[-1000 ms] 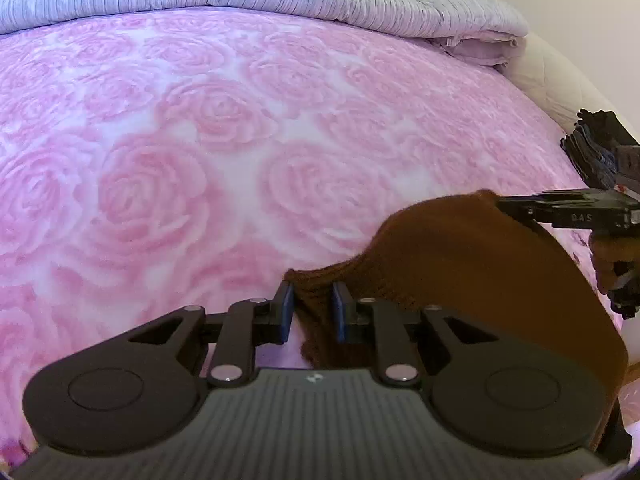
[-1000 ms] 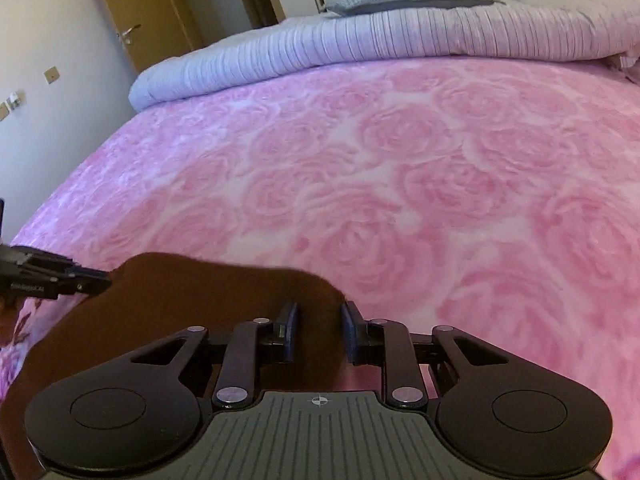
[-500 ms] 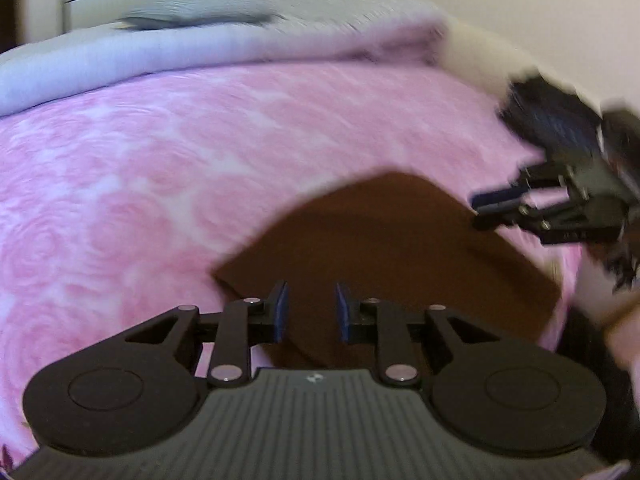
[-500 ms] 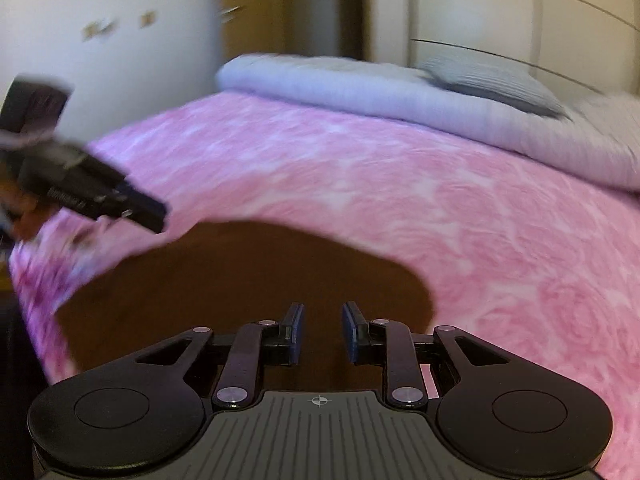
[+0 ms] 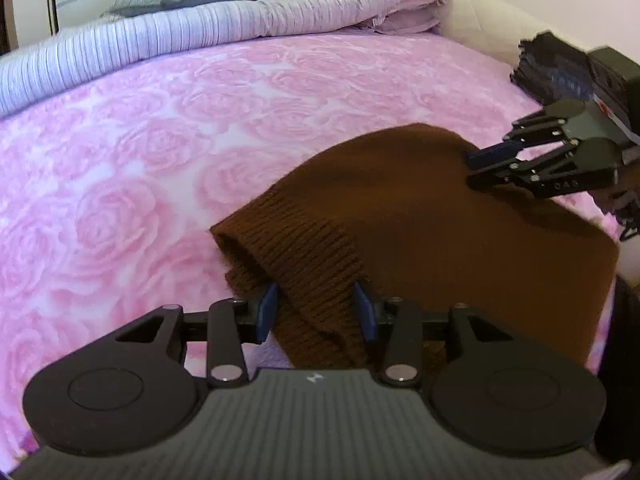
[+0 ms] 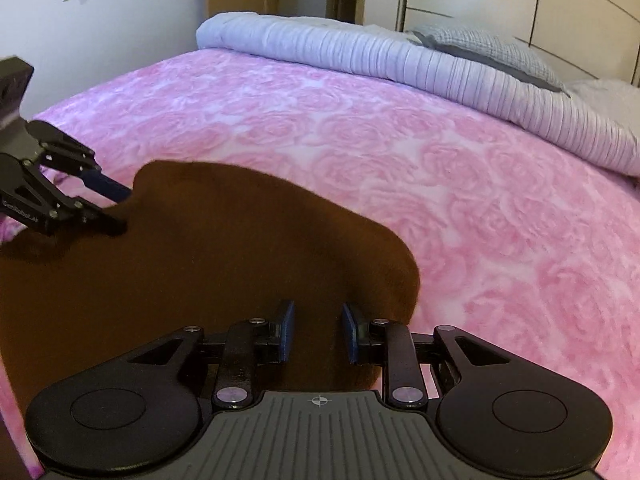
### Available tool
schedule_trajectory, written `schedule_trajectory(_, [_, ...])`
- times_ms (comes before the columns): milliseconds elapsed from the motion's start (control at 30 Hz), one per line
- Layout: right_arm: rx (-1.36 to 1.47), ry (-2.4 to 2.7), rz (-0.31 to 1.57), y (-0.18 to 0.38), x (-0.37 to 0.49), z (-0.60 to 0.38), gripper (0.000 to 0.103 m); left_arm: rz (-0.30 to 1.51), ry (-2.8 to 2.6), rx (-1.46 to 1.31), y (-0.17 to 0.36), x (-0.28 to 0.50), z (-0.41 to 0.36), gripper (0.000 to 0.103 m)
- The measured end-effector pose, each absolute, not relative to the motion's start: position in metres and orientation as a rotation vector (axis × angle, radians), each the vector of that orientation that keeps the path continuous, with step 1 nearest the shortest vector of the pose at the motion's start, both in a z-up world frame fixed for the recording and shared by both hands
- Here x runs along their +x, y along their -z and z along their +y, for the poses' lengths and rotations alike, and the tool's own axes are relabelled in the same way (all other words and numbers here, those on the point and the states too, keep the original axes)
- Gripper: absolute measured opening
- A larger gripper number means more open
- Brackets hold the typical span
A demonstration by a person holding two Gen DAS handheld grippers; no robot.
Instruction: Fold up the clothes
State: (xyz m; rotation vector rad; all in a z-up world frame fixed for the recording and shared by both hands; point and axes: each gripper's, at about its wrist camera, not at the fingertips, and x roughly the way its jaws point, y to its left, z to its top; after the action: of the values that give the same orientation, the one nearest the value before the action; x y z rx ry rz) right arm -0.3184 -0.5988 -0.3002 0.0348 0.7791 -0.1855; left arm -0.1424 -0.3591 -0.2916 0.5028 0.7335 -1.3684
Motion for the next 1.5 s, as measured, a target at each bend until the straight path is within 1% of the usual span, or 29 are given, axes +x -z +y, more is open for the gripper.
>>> schedule_trajectory(67, [0.027, 0.198, 0.761, 0.285, -0.325, -0.594, 0.025, 0.725, 1.353, 0.487, 0.283, -0.142, -0.350, 0.038])
schedule_trajectory(133, [0.041, 0.194, 0.736, 0.272, -0.342, -0.584, 0.025, 0.689, 1.313, 0.488, 0.271, -0.146, -0.337, 0.028])
schedule_trajectory(333, [0.040, 0.089, 0.709, 0.261, -0.384, -0.530, 0.025, 0.651, 1.390, 0.555, 0.263, -0.183, -0.315, 0.029])
schedule_trajectory(467, [0.059, 0.062, 0.738, 0.280, -0.392, -0.513, 0.025, 0.633, 1.454, 0.611, 0.262, -0.210, -0.302, 0.029])
schedule_trajectory(500, [0.070, 0.073, 0.753, 0.288, -0.391, -0.514, 0.025, 0.627, 1.424, 0.650, 0.272, -0.209, -0.306, 0.031])
schedule_trajectory(600, [0.117, 0.098, 0.741, 0.299, -0.388, -0.523, 0.025, 0.665, 1.401, 0.593, 0.293, -0.190, -0.309, 0.044])
schedule_trajectory(633, [0.131, 0.105, 0.734, 0.300, -0.387, -0.526, 0.025, 0.696, 1.395, 0.559, 0.293, -0.182, -0.310, 0.045])
schedule_trajectory(733, [0.130, 0.142, 0.719, 0.287, -0.389, -0.523, 0.025, 0.689, 1.384, 0.546, 0.286, -0.175, -0.308, 0.043])
schedule_trajectory(833, [0.019, 0.118, 0.702, 0.272, -0.403, -0.507, 0.027, 0.594, 1.374, 0.589, 0.272, -0.185, -0.296, 0.038])
schedule_trajectory(900, [-0.065, 0.096, 0.694, 0.265, -0.414, -0.495, 0.032, 0.476, 1.400, 0.646, 0.262, -0.199, -0.281, 0.034])
schedule_trajectory(967, [-0.161, 0.069, 0.704, 0.265, -0.422, -0.481, 0.038, 0.354, 1.460, 0.721, 0.255, -0.218, -0.264, 0.038])
schedule_trajectory(1033, [-0.247, 0.041, 0.720, 0.270, -0.425, -0.467, 0.042, 0.248, 1.524, 0.802, 0.253, -0.238, -0.249, 0.039])
schedule_trajectory(1100, [-0.327, 0.014, 0.738, 0.277, -0.426, -0.454, 0.043, 0.146, 1.559, 0.931, 0.263, -0.262, -0.244, 0.039])
schedule_trajectory(1167, [-0.381, -0.006, 0.762, 0.286, -0.424, -0.447, 0.043, 0.063, 1.574, 1.053, 0.277, -0.281, -0.245, 0.036])
schedule_trajectory(1200, [-0.397, -0.010, 0.774, 0.292, -0.421, -0.445, 0.043, 0.031, 1.573, 1.108, 0.284, -0.288, -0.247, 0.023])
schedule_trajectory(1233, [-0.405, -0.002, 0.780, 0.295, -0.418, -0.445, 0.043, 0.010, 1.557, 1.143, 0.290, -0.290, -0.251, 0.017])
schedule_trajectory(1300, [-0.416, 0.013, 0.789, 0.301, -0.412, -0.445, 0.040, -0.021, 1.528, 1.167, 0.295, -0.290, -0.257, 0.015])
schedule_trajectory(1367, [-0.390, 0.027, 0.782, 0.300, -0.408, -0.449, 0.027, -0.040, 1.503, 1.159, 0.295, -0.285, -0.260, 0.013])
schedule_trajectory(1400, [-0.384, 0.034, 0.777, 0.300, -0.407, -0.449, 0.025, -0.048, 1.489, 1.157, 0.295, -0.282, -0.262, 0.010])
schedule_trajectory(1433, [-0.379, 0.041, 0.773, 0.300, -0.406, -0.450, 0.023, -0.054, 1.478, 1.156, 0.294, -0.279, -0.263, 0.009])
schedule_trajectory(1500, [-0.372, 0.053, 0.768, 0.301, -0.405, -0.450, 0.021, -0.044, 1.471, 1.176, 0.299, -0.275, -0.267, 0.007])
